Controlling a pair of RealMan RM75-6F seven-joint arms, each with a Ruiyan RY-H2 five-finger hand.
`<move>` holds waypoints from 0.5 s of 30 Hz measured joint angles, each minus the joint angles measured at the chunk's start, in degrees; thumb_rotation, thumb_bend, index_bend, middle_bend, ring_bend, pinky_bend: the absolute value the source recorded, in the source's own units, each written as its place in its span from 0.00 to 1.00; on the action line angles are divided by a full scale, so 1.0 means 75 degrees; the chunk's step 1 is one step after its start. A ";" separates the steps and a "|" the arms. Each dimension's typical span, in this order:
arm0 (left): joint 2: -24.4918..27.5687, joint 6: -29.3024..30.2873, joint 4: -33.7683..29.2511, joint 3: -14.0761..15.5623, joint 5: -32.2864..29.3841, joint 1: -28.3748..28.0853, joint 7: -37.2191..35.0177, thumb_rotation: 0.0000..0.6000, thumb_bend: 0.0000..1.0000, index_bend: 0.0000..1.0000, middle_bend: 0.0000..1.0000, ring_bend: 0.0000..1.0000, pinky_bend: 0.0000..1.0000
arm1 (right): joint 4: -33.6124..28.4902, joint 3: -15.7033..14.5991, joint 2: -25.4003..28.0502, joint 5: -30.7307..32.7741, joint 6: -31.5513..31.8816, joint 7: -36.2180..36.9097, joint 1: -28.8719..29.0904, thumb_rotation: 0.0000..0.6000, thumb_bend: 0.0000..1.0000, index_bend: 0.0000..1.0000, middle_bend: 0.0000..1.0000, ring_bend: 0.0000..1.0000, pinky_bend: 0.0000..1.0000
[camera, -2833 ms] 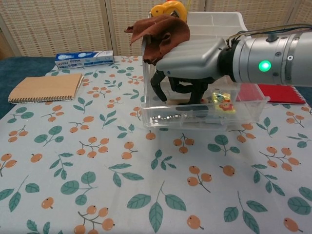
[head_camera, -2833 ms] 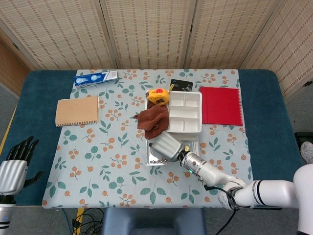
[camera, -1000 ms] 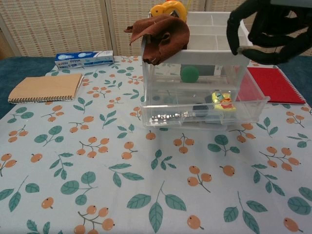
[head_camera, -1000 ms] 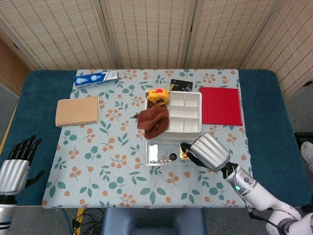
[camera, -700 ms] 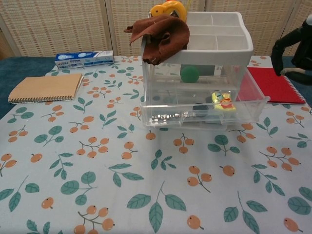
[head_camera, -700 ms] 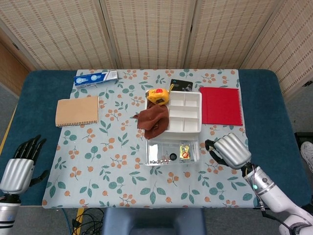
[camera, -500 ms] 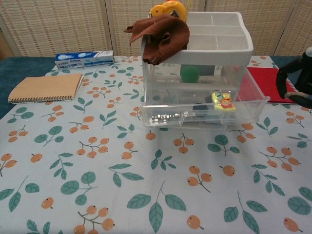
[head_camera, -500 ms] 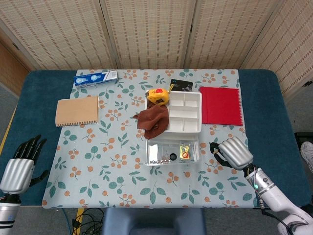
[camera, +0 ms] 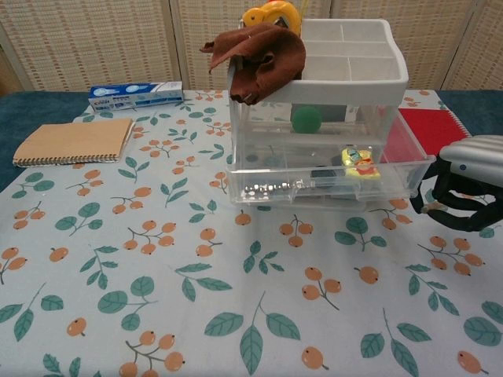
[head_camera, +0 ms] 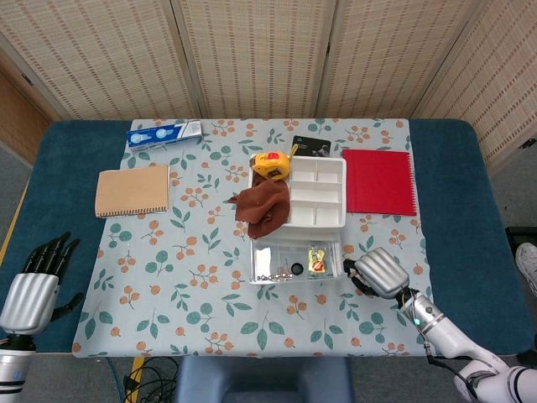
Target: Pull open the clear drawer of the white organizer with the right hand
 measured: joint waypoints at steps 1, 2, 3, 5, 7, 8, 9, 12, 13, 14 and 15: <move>0.0000 0.0002 0.0006 0.0003 0.0003 0.0002 -0.0005 1.00 0.20 0.07 0.04 0.07 0.11 | -0.0013 0.0011 -0.0007 0.0016 -0.0009 -0.0070 -0.0004 1.00 0.30 0.35 0.90 1.00 1.00; -0.0001 0.0002 0.0012 0.0004 0.0003 0.0003 -0.0010 1.00 0.20 0.07 0.04 0.07 0.11 | -0.0038 0.0025 -0.0010 0.0042 -0.0015 -0.0151 -0.0013 1.00 0.26 0.32 0.90 1.00 1.00; -0.0003 0.0002 0.0020 0.0005 0.0002 0.0004 -0.0017 1.00 0.20 0.07 0.04 0.07 0.11 | -0.0098 0.0049 -0.0008 0.0091 -0.0015 -0.0253 -0.0035 1.00 0.24 0.31 0.90 1.00 1.00; -0.0014 -0.0004 0.0042 0.0006 0.0002 0.0001 -0.0036 1.00 0.20 0.07 0.04 0.07 0.11 | -0.0209 0.0082 0.0015 0.0180 -0.0004 -0.0351 -0.0086 1.00 0.23 0.30 0.90 1.00 1.00; -0.0023 -0.0022 0.0065 0.0015 0.0024 -0.0011 -0.0062 1.00 0.20 0.07 0.04 0.07 0.11 | -0.0347 0.0109 0.0083 0.0282 0.0032 -0.0493 -0.0169 1.00 0.23 0.30 0.90 1.00 1.00; -0.0028 -0.0028 0.0077 0.0016 0.0032 -0.0017 -0.0075 1.00 0.20 0.07 0.04 0.07 0.11 | -0.0419 0.0119 0.0127 0.0320 0.0072 -0.0548 -0.0218 1.00 0.23 0.30 0.90 1.00 1.00; -0.0034 -0.0031 0.0085 0.0016 0.0036 -0.0021 -0.0091 1.00 0.20 0.07 0.04 0.07 0.11 | -0.0505 0.0128 0.0196 0.0361 0.0154 -0.0595 -0.0294 1.00 0.23 0.30 0.90 1.00 1.00; -0.0054 -0.0037 0.0131 0.0007 0.0048 -0.0039 -0.0143 1.00 0.20 0.07 0.04 0.07 0.11 | -0.0775 0.0135 0.0479 0.0457 0.0458 -0.0678 -0.0541 1.00 0.23 0.30 0.88 0.99 1.00; -0.0063 -0.0044 0.0151 0.0003 0.0048 -0.0046 -0.0160 1.00 0.20 0.07 0.04 0.07 0.11 | -0.0866 0.0136 0.0587 0.0488 0.0574 -0.0701 -0.0630 1.00 0.23 0.30 0.86 0.97 1.00; -0.0072 -0.0050 0.0161 -0.0001 0.0043 -0.0052 -0.0171 1.00 0.20 0.07 0.04 0.07 0.11 | -0.0956 0.0137 0.0693 0.0521 0.0699 -0.0723 -0.0726 1.00 0.24 0.30 0.84 0.95 1.00; -0.0082 -0.0053 0.0172 -0.0007 0.0037 -0.0057 -0.0175 1.00 0.20 0.07 0.04 0.07 0.11 | -0.1079 0.0143 0.0827 0.0582 0.0883 -0.0757 -0.0867 1.00 0.25 0.30 0.82 0.92 1.00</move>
